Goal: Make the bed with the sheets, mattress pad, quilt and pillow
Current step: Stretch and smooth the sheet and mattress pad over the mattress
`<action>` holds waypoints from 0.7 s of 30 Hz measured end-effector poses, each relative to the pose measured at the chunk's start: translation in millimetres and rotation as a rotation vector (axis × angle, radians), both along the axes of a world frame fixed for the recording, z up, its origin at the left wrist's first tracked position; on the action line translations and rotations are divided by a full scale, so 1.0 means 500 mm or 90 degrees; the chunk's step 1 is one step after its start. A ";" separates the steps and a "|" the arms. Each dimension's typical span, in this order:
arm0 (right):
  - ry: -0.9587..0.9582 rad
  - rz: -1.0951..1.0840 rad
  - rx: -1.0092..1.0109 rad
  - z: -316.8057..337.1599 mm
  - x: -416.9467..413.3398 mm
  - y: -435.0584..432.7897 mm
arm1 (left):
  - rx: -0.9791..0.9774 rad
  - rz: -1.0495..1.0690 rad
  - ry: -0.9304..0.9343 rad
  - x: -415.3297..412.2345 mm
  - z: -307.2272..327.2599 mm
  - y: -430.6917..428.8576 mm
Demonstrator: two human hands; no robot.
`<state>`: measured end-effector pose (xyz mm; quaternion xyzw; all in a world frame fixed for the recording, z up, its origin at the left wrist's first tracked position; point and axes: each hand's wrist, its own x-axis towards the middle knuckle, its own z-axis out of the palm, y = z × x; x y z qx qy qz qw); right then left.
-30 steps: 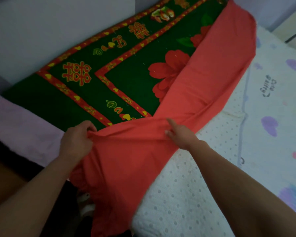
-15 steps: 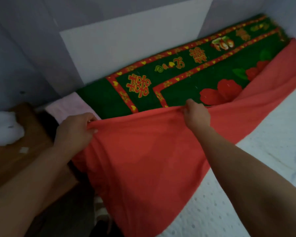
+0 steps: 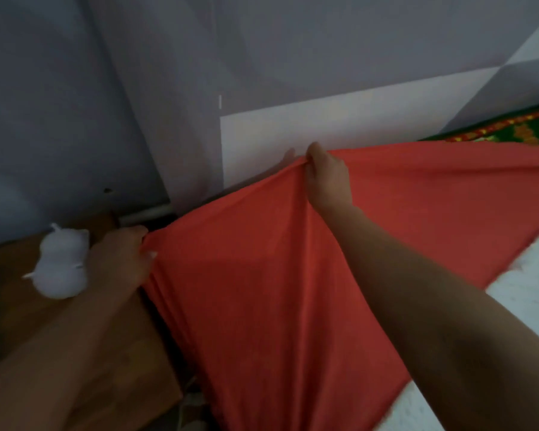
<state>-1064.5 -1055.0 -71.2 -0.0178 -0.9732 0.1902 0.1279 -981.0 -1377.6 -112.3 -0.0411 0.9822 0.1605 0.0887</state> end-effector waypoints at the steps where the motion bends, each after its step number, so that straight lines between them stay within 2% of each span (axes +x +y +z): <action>1: -0.014 0.004 0.011 -0.014 -0.022 -0.013 | 0.005 0.013 -0.014 -0.012 -0.015 -0.017; 4: -0.041 0.020 0.018 -0.054 -0.049 -0.019 | 0.022 0.016 -0.109 -0.040 -0.049 -0.046; 7: -0.108 0.068 0.016 -0.093 -0.059 -0.019 | 0.022 -0.068 -0.236 -0.060 -0.073 -0.063; 9: -0.147 0.080 0.040 -0.110 -0.064 -0.020 | 0.011 -0.093 -0.269 -0.065 -0.086 -0.066; 11: -0.166 0.079 0.067 -0.117 -0.070 -0.024 | -0.005 -0.060 -0.236 -0.066 -0.092 -0.065; 14: -0.151 0.086 0.086 -0.113 -0.077 -0.026 | -0.066 0.029 -0.119 -0.070 -0.083 -0.056; 16: -0.102 0.063 0.074 -0.104 -0.081 -0.027 | -0.033 0.131 -0.064 -0.075 -0.079 -0.059; 18: -0.074 0.033 0.045 -0.099 -0.080 -0.029 | -0.008 0.180 -0.071 -0.079 -0.083 -0.061; 21: -0.108 0.026 -0.011 -0.108 -0.062 -0.044 | 0.048 0.146 -0.080 -0.084 -0.089 -0.044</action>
